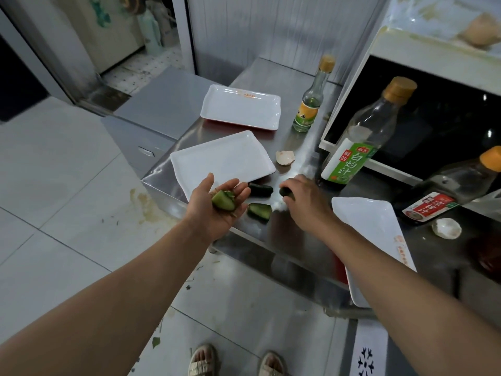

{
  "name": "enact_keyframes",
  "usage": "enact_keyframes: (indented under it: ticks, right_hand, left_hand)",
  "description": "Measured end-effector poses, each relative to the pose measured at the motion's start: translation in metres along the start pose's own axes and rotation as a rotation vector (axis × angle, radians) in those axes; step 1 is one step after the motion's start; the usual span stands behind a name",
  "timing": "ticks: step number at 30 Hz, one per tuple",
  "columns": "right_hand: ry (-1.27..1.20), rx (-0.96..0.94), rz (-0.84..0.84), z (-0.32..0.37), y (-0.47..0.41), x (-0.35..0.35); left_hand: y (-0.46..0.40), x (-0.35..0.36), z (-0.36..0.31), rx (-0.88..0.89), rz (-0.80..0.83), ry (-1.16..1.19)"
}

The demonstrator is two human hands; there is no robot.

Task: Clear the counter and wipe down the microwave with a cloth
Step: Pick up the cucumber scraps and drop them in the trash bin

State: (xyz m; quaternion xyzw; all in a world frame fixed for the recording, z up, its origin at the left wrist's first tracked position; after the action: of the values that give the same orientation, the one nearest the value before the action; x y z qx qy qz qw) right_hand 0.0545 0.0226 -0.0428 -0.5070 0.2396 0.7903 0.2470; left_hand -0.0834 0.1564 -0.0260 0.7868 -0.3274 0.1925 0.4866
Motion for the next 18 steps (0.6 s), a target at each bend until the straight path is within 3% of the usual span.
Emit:
enact_keyframes:
  ticks: [6, 18]
  right_hand:
    - [-0.029, -0.146, 0.015, 0.029, 0.003, 0.017]
    - [0.267, -0.233, -0.016, 0.029, 0.008, 0.052]
  left_hand:
    - [0.002, -0.005, -0.005, 0.008, 0.0, -0.01]
    - [-0.004, -0.02, -0.011, -0.016, -0.01, -0.029]
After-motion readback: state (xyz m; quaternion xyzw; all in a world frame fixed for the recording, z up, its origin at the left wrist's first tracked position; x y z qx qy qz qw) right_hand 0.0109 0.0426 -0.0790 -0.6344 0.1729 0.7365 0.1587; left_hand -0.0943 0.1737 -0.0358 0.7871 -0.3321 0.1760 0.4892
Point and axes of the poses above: each hand's wrist, its own y-axis away from the middle knuckle, its own x-axis out of the palm, z = x × y, the point moved 1 cm from there along -y, towards the middle knuckle, and after that the axes turned 4 degrees about z, right-handed, at the moved point
